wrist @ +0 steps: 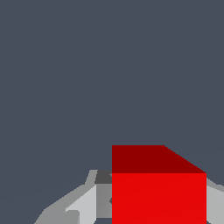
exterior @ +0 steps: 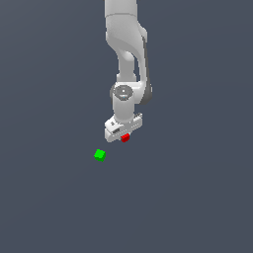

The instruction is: Stack the red cube on top of the green cube.

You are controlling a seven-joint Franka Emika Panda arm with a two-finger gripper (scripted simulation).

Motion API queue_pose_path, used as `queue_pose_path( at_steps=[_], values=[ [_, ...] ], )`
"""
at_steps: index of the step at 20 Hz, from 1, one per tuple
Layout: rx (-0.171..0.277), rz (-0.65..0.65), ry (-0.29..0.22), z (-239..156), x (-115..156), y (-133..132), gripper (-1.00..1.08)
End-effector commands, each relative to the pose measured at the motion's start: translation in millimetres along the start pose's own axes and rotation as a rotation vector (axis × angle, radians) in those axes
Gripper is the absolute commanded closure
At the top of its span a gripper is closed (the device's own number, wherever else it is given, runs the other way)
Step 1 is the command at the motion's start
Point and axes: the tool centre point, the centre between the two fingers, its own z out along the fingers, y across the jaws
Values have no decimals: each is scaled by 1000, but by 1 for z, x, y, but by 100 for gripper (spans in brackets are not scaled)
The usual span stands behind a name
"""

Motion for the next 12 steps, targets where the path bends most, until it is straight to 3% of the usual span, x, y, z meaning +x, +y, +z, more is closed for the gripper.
queue_pose_path(
  at_steps=[1, 12],
  values=[
    [-1, 0, 1, -13, 0, 0, 108],
    [0, -1, 1, -74, 0, -1, 108]
  ],
)
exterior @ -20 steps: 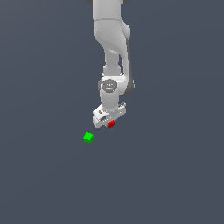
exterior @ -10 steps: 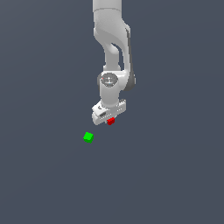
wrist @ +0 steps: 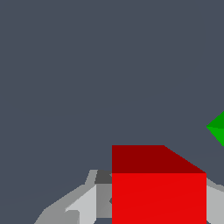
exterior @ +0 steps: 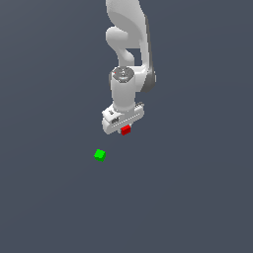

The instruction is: Stack the red cube on top of the green cube.

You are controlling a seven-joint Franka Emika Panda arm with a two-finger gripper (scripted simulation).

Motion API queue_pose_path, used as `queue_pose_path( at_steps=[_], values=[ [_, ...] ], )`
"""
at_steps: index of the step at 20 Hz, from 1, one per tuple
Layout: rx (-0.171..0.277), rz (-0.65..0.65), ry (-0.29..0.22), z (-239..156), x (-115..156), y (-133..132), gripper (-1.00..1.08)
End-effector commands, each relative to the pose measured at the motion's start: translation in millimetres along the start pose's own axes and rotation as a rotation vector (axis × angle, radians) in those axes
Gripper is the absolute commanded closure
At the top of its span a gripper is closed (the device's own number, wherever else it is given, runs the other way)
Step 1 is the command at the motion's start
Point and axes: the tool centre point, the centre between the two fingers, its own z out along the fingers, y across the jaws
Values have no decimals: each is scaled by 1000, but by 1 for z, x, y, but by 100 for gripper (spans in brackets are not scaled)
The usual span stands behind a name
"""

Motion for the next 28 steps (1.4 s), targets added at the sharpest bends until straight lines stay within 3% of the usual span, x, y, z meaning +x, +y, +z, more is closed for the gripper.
queue_pose_path(
  at_steps=[1, 15, 28],
  values=[
    [0, 0, -1, -9, 0, 0, 108],
    [0, 0, -1, -8, 2, 11, 108],
    [-1, 0, -1, 25, 11, 94, 108]
  ],
)
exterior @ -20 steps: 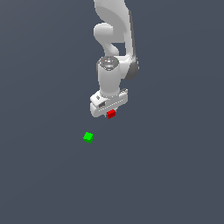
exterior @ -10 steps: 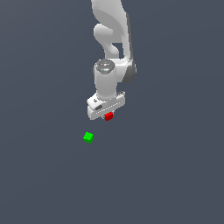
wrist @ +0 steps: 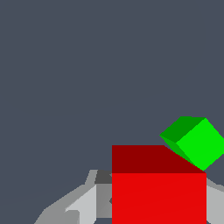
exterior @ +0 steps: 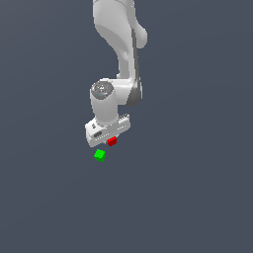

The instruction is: Stack the red cube on top of the green cube.

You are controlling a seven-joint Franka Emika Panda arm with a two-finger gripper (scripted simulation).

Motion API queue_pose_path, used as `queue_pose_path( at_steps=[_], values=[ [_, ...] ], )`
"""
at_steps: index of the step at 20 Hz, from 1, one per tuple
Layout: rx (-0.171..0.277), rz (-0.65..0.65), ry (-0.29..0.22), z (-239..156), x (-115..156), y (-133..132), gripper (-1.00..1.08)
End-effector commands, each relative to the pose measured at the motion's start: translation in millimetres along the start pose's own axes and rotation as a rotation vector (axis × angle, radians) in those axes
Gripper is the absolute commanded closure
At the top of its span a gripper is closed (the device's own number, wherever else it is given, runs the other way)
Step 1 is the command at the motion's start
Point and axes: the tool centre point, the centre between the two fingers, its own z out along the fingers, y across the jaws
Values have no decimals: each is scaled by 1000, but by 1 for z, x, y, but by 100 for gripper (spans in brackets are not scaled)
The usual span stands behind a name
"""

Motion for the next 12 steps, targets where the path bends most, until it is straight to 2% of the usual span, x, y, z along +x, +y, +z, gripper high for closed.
queue_pose_path(
  at_steps=[1, 6, 12],
  values=[
    [-1, 0, 0, 8, 2, 20, 108],
    [0, 0, 1, 19, 7, 49, 108],
    [0, 0, 1, 26, 10, 69, 108]
  ],
)
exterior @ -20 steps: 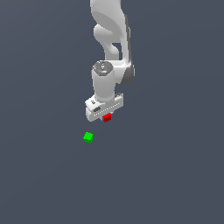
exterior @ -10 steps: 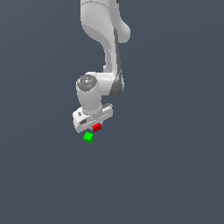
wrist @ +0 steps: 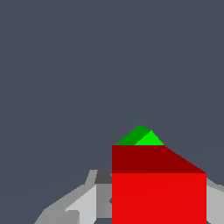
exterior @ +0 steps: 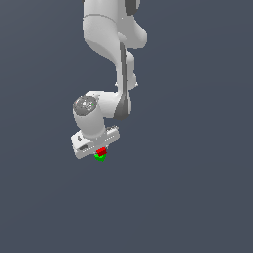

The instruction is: Stack the red cube on top of the green cube.

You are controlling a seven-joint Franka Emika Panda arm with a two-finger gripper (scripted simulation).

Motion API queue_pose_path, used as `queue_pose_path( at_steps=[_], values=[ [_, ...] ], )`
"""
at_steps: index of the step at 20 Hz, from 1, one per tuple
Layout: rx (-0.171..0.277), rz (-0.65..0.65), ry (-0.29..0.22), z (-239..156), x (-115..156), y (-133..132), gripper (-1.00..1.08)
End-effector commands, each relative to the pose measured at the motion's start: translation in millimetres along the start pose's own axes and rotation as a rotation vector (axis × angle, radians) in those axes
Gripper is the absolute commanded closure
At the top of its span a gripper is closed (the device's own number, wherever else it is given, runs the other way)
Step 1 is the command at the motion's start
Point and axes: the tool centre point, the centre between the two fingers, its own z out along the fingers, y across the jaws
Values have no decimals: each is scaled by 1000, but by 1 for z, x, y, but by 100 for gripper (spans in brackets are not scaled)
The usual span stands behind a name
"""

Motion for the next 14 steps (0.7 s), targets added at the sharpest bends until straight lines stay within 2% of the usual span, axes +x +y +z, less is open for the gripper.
queue_pose_path(
  at_steps=[1, 6, 7, 14],
  values=[
    [0, -1, 1, 2, 2, 6, 108],
    [0, -1, 1, 3, 3, 10, 108],
    [0, -1, 1, 3, 3, 10, -92],
    [0, -1, 1, 3, 3, 10, -92]
  ],
)
